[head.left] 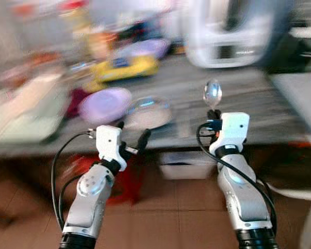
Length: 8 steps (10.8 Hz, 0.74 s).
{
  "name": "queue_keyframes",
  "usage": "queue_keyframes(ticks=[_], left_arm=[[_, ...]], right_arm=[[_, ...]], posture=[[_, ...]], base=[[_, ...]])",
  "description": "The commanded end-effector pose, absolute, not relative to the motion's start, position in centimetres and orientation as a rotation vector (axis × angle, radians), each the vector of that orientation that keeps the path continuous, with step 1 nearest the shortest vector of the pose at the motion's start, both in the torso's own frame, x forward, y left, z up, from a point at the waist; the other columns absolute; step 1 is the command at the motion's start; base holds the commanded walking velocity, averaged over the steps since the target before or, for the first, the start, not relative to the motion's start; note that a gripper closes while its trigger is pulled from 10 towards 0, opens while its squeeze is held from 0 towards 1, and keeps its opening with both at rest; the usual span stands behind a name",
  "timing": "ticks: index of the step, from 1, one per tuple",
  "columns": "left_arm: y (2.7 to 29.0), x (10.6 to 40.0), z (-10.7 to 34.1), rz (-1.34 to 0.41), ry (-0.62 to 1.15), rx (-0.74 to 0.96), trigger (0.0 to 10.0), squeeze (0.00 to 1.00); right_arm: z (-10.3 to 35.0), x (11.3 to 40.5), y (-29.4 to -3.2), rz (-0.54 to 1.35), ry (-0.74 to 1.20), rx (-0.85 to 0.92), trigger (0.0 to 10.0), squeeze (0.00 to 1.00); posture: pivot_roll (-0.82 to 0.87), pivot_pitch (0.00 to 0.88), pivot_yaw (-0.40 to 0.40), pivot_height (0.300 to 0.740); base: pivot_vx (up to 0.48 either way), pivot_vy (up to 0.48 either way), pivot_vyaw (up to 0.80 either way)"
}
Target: Setting the table
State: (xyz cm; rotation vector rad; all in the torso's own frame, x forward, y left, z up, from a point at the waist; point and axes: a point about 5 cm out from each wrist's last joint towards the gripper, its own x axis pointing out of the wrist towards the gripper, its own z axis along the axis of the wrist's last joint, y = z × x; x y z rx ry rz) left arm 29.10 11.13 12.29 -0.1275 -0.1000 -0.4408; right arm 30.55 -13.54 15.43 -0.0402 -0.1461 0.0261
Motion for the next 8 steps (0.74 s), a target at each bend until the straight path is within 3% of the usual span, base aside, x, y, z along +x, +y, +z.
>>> queue_keyframes(ticks=[1,2,7,8], left_arm=[[10.96,29.11,12.74,-0.461,-0.111,-0.125,10.0,0.0],[10.97,29.08,12.77,-0.464,-0.112,-0.125,10.0,0.0],[11.22,29.0,12.82,-0.448,-0.113,-0.111,10.0,0.0],[11.56,29.06,13.04,-0.419,-0.128,-0.112,10.0,0.0]], right_arm=[[15.85,30.53,-13.7,0.022,-0.163,-0.031,10.0,0.0],[15.83,30.5,-13.73,0.02,-0.163,-0.031,10.0,0.0],[15.96,30.39,-13.44,0.039,-0.179,-0.062,10.0,0.0],[16.13,30.33,-13.29,0.047,-0.189,-0.06,10.0,0.0]], posture=[[-0.03,0.072,0.091,0.74],[-0.03,0.072,0.091,0.74],[-0.03,0.076,0.094,0.74],[-0.03,0.077,0.093,0.74]], base=[[0.311,0.0,-0.56],[0.319,0.0,-0.52],[0.305,0.0,0.0],[0.0,0.0,0.8]])
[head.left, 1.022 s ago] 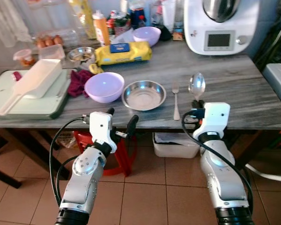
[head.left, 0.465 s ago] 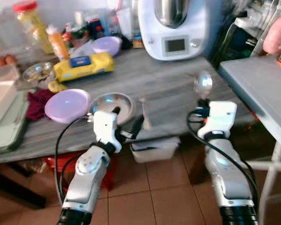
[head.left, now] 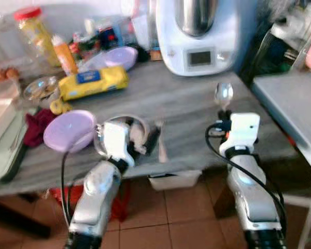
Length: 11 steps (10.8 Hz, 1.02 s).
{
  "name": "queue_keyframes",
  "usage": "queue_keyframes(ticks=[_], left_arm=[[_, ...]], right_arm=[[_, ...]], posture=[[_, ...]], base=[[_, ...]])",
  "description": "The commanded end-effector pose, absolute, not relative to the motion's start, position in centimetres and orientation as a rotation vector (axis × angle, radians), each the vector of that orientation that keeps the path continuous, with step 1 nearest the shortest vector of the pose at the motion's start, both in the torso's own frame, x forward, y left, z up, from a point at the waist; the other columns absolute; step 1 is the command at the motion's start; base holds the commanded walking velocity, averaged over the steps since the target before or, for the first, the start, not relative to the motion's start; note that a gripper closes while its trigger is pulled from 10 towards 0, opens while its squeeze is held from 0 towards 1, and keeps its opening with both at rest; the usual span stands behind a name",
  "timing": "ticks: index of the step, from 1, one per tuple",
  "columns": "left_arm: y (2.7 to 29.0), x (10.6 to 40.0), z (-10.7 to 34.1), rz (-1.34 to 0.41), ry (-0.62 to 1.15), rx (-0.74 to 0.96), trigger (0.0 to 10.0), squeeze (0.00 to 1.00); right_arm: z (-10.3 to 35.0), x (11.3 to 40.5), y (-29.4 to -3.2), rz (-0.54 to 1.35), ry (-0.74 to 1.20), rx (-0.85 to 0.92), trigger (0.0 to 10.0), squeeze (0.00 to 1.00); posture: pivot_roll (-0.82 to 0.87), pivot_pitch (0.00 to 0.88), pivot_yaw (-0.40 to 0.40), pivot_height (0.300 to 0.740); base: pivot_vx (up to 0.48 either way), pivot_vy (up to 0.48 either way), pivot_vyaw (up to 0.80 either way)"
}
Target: Setting the table
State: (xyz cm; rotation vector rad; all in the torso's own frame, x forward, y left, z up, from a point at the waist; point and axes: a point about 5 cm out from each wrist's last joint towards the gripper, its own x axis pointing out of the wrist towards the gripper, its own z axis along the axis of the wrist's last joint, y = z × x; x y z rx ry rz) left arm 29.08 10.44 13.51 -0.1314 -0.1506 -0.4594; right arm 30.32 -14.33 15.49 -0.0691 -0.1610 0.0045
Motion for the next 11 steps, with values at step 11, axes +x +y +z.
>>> queue_keyframes(ticks=[11], left_arm=[[15.5,25.1,14.4,-0.674,-0.108,0.025,10.0,0.0]], right_arm=[[15.0,29.9,-13.1,0.028,-0.111,0.026,10.0,0.0]], posture=[[-0.01,0.114,0.092,0.74]], base=[[0.0,0.0,0.05]])
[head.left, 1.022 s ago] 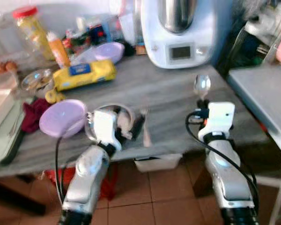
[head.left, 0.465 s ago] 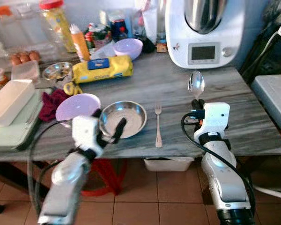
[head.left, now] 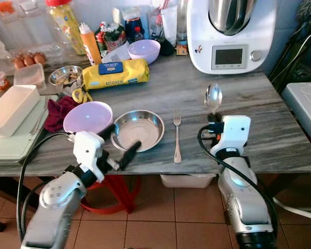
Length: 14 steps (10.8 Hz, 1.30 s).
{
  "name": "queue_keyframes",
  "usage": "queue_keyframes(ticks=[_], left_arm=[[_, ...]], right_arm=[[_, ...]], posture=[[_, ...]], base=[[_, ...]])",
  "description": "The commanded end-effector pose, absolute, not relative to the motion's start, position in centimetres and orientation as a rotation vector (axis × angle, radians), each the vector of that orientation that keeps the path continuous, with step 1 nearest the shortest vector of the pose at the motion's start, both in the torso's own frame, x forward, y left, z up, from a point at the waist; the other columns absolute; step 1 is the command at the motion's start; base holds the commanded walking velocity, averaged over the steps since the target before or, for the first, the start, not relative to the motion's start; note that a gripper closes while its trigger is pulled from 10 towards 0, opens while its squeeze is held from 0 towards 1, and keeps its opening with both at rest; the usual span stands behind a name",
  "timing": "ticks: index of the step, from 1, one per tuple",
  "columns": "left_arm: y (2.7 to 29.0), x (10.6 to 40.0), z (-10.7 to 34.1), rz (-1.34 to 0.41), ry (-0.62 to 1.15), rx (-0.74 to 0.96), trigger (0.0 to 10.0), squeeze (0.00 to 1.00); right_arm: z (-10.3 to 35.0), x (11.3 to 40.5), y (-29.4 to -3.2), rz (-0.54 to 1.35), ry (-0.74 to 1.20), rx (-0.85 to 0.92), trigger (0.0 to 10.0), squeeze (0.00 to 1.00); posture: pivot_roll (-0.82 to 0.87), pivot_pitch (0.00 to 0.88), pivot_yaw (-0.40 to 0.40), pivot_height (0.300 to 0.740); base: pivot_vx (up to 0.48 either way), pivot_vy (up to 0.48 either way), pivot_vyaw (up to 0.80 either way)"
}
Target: Setting the table
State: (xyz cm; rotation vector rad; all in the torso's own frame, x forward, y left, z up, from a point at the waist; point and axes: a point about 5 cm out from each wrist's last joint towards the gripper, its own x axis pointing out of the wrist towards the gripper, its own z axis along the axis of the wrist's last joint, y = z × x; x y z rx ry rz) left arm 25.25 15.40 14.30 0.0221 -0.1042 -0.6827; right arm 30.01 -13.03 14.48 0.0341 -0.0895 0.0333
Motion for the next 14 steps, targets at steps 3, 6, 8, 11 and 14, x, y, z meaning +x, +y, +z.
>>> queue_keyframes(ticks=[3,6,8,11,14], left_arm=[[15.3,24.2,13.6,-0.759,-0.057,0.032,10.0,0.0],[15.4,24.3,12.5,-0.761,-0.041,0.043,10.0,0.0],[15.2,24.3,12.1,-0.762,-0.036,0.042,10.0,0.0],[14.6,24.1,11.5,-0.782,-0.038,0.039,10.0,0.0],[14.2,24.2,11.1,-0.794,-0.038,0.039,10.0,0.0]], right_arm=[[14.4,30.0,-13.0,0.018,-0.055,0.079,10.0,0.0],[13.3,30.3,-12.5,0.051,0.032,0.178,10.0,0.0],[13.3,30.8,-12.4,0.038,0.058,0.259,10.0,0.0],[12.5,30.9,-11.9,0.041,0.109,0.328,10.0,0.0],[11.8,31.2,-11.1,0.031,0.154,0.42,10.0,0.0]], posture=[[-0.01,0.114,0.089,0.74],[-0.01,0.106,0.084,0.74],[-0.01,0.106,0.081,0.74],[-0.01,0.11,0.087,0.74],[-0.01,0.113,0.098,0.74]], base=[[0.0,0.0,0.0],[0.0,0.0,0.0],[0.0,0.0,0.0],[0.0,0.0,0.0],[0.0,0.0,0.0]])
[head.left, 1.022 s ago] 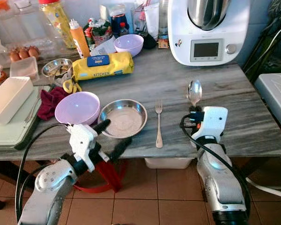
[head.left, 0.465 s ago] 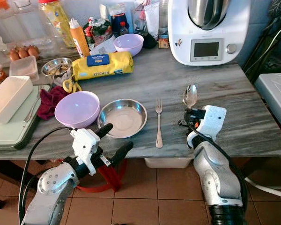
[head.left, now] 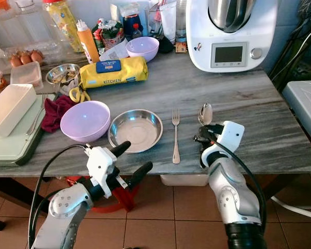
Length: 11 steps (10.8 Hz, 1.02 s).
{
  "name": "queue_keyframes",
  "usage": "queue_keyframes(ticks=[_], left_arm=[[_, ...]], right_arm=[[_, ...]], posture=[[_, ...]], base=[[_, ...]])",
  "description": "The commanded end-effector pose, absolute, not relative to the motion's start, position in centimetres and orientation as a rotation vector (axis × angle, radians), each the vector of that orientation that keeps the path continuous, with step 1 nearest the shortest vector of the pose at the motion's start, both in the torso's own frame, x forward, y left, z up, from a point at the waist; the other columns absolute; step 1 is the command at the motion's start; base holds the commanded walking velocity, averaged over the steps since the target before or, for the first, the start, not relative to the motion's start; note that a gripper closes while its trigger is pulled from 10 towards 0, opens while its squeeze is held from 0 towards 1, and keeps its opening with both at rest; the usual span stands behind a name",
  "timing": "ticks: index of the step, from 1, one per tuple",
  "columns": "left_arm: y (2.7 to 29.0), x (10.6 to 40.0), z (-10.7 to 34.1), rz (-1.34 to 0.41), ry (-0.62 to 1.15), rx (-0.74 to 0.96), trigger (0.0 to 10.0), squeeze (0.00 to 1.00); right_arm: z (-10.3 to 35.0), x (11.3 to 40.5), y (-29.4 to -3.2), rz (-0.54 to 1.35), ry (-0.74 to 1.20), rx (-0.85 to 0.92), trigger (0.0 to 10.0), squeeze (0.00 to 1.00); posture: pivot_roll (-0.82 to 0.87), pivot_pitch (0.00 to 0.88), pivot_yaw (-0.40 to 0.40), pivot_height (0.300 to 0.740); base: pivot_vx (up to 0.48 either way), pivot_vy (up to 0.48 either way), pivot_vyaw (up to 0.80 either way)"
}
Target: Setting the table
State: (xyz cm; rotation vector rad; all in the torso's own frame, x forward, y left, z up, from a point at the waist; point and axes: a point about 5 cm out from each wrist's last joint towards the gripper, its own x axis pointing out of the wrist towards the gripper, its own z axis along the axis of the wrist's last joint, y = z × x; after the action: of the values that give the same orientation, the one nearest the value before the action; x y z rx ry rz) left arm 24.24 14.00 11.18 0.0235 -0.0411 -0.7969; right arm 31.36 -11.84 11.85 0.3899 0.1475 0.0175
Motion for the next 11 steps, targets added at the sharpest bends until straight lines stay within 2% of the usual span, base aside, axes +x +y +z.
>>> queue_keyframes(ticks=[1,4,11], left_arm=[[14.2,24.2,11.0,-0.799,-0.032,0.047,10.0,0.0],[14.1,24.1,10.9,-0.803,-0.03,0.052,10.0,0.0],[14.0,24.1,10.6,-0.801,-0.027,0.048,10.0,0.0]], right_arm=[[11.6,31.4,-10.5,0.043,0.17,0.429,10.0,0.0],[11.9,31.8,-8.8,0.079,0.176,0.456,10.0,0.0],[10.9,32.3,-10.0,0.01,0.211,0.473,10.0,0.0]], posture=[[0.0,0.118,0.104,0.74],[0.0,0.122,0.11,0.74],[0.0,0.124,0.107,0.74]], base=[[0.0,0.0,0.0],[0.0,0.0,0.0],[0.0,0.0,0.0]])
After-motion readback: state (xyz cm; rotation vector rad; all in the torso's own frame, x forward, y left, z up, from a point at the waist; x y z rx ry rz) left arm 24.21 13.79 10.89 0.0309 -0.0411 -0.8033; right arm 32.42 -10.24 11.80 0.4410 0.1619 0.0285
